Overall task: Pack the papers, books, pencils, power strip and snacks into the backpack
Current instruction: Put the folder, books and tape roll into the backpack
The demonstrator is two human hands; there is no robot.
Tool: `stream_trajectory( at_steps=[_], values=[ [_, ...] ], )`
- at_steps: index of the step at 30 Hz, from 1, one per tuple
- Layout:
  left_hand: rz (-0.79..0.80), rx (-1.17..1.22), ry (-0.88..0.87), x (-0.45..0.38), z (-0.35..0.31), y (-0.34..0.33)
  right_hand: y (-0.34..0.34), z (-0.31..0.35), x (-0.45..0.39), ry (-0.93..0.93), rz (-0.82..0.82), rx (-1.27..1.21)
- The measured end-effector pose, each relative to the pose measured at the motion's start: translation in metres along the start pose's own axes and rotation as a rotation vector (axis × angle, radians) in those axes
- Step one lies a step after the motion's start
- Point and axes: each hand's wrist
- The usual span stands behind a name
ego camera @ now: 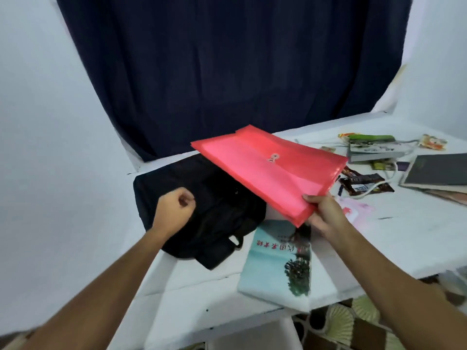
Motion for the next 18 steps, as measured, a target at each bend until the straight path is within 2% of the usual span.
stream_trajectory(
  at_steps=[4,7,9,14,16,18],
  values=[
    [0.367,0.047,-0.129,0.016,0.038,-0.026,-0.001,-0.026,-0.002,0.047,-0.061,-0.039],
    [0.527,-0.007,-0.158,0.019,0.048,-0.046,0.001,-0.038,0.005,0.047,-0.123,0.029],
    [0.545,-0.009,-0.118,0.015,0.059,-0.056,0.002,-0.043,0.012,0.013,-0.141,0.103],
    [0.573,-0.032,-0.215,0.012,0.058,-0.069,0.008,-0.052,0.03,-0.02,-0.198,0.238],
    [0.548,0.045,-0.121,0.008,0.056,-0.066,0.012,-0.05,0.041,-0.06,-0.199,0.292],
    [0.447,0.298,0.077,-0.002,0.057,-0.053,0.015,-0.045,0.054,-0.108,-0.235,0.378]
  ],
)
Point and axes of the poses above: each hand's wrist, its own x-axis away from the middle knuckle, its own y-axis out of the back of the hand, z = x × y, and after that the axes turned 14 degrees about -y, right-handed
